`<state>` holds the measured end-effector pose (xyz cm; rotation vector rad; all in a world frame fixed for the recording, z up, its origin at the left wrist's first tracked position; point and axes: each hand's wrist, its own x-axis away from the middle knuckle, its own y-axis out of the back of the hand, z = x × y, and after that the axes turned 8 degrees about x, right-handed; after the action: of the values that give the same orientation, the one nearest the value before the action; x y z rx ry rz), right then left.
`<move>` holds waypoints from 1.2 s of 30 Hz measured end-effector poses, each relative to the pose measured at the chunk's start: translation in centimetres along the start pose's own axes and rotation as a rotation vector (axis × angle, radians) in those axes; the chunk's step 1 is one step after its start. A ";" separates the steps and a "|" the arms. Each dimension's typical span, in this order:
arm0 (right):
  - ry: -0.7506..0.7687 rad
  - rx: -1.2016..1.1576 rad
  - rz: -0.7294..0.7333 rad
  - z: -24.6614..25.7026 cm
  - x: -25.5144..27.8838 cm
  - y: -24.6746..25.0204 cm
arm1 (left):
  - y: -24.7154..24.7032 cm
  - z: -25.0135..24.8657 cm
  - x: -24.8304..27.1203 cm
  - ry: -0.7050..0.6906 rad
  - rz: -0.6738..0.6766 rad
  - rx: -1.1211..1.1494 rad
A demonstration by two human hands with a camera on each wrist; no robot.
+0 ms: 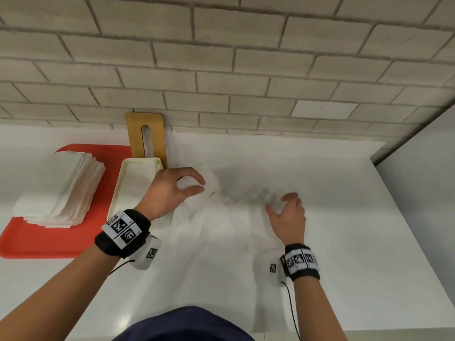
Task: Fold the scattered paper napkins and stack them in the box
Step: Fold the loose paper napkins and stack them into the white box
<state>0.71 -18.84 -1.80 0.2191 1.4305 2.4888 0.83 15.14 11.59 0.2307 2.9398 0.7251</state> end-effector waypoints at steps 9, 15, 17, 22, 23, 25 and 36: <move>0.208 0.334 0.493 2.2 -4.0 -5.2 | -0.3 0.0 -0.1 0.036 -0.063 0.006; 0.278 -0.332 0.470 4.4 0.0 -0.2 | 0.7 0.2 0.1 0.032 -0.064 -0.059; 0.301 -0.522 0.497 6.4 1.5 2.9 | 0.3 0.1 -0.1 0.049 -0.052 -0.056; 0.305 -0.831 0.507 11.1 3.7 7.6 | -1.3 -1.2 0.0 0.090 0.023 0.133; 0.299 -0.851 0.467 11.7 3.8 7.6 | -1.5 -1.6 0.0 0.081 0.035 0.197; 0.285 -0.874 0.387 12.6 4.0 7.0 | -2.1 -2.3 -0.1 0.042 0.066 0.230; 0.152 -0.711 0.236 9.9 2.4 4.1 | -2.3 -3.0 -0.3 -0.112 -0.087 -0.153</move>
<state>0.38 -11.96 6.70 0.0549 0.5009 3.0754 0.41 11.77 13.15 0.1254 2.7533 0.8886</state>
